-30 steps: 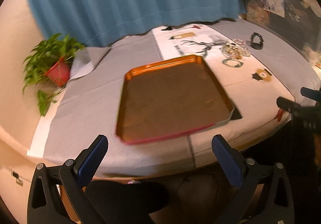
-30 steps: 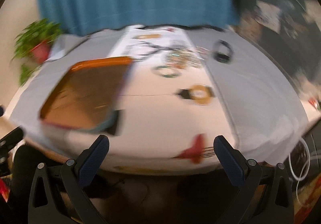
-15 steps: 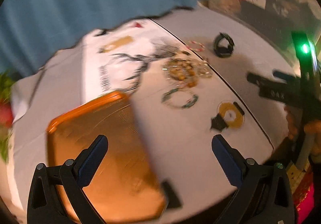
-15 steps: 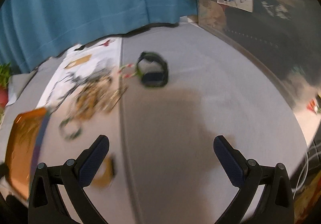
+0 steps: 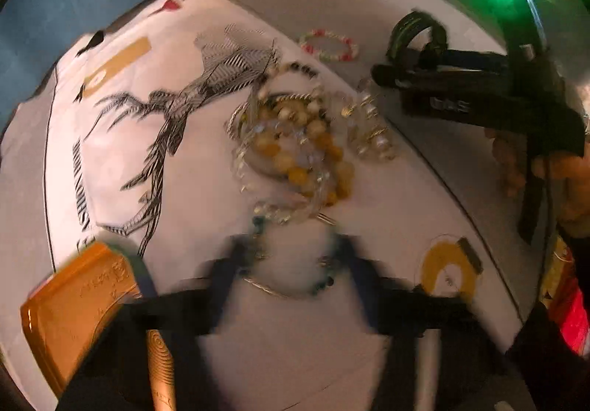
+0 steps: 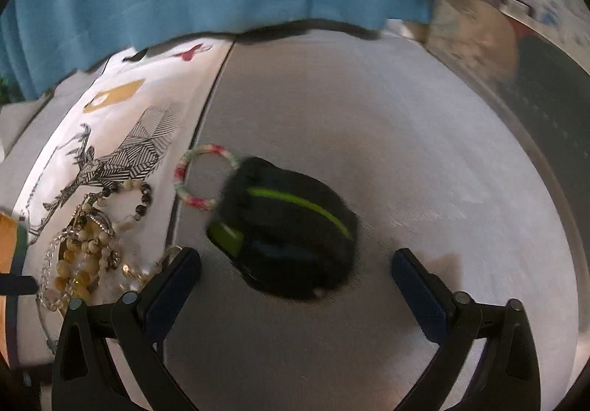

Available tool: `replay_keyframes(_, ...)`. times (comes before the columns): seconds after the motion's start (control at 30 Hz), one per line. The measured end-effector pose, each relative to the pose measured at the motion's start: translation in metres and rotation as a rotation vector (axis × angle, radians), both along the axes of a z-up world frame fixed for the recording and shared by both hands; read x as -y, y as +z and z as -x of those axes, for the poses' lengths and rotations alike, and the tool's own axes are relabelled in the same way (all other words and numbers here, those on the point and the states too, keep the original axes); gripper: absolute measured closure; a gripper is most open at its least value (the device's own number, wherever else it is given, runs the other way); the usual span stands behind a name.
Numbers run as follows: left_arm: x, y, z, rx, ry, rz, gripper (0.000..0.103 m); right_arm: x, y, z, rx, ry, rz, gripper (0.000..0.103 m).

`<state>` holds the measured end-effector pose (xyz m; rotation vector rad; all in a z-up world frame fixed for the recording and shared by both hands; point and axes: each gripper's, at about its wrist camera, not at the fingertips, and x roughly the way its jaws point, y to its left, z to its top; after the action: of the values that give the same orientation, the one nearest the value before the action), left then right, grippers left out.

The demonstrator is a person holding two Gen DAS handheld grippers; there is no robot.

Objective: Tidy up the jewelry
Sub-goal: 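Close the right gripper on the black smartwatch while the left grasps a bracelet, then carry the smartwatch with the right gripper and the bracelet with the left over the tray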

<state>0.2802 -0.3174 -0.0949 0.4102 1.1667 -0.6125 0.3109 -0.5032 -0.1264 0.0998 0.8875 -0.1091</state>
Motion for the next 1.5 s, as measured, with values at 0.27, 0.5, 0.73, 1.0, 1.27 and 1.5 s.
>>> replay_keyframes(0.27,-0.020,0.020,0.041,0.058,0.073,0.123,0.103,0.004,0.008,0.045,0.029,-0.026,-0.043,0.046)
replay_keyframes(0.5,-0.037,0.051,0.058,0.098,0.059,0.122,0.103,0.013,0.023,0.088,0.043,-0.115,-0.120,0.046)
replay_keyframes(0.73,-0.027,0.015,0.015,0.126,0.070,0.009,0.053,0.021,0.012,0.088,0.030,-0.161,-0.150,0.046)
replay_keyframes(1.0,-0.032,0.001,0.006,0.056,0.080,0.046,0.100,0.029,0.001,0.080,0.019,-0.171,-0.084,0.046)
replay_keyframes(1.27,-0.039,0.043,0.047,0.103,0.082,0.144,0.100,0.019,0.028,0.111,0.055,-0.154,-0.090,0.046)
replay_keyframes(1.5,-0.064,0.093,0.107,0.199,0.113,0.174,0.100,-0.024,0.062,0.166,0.083,-0.090,-0.097,0.046)
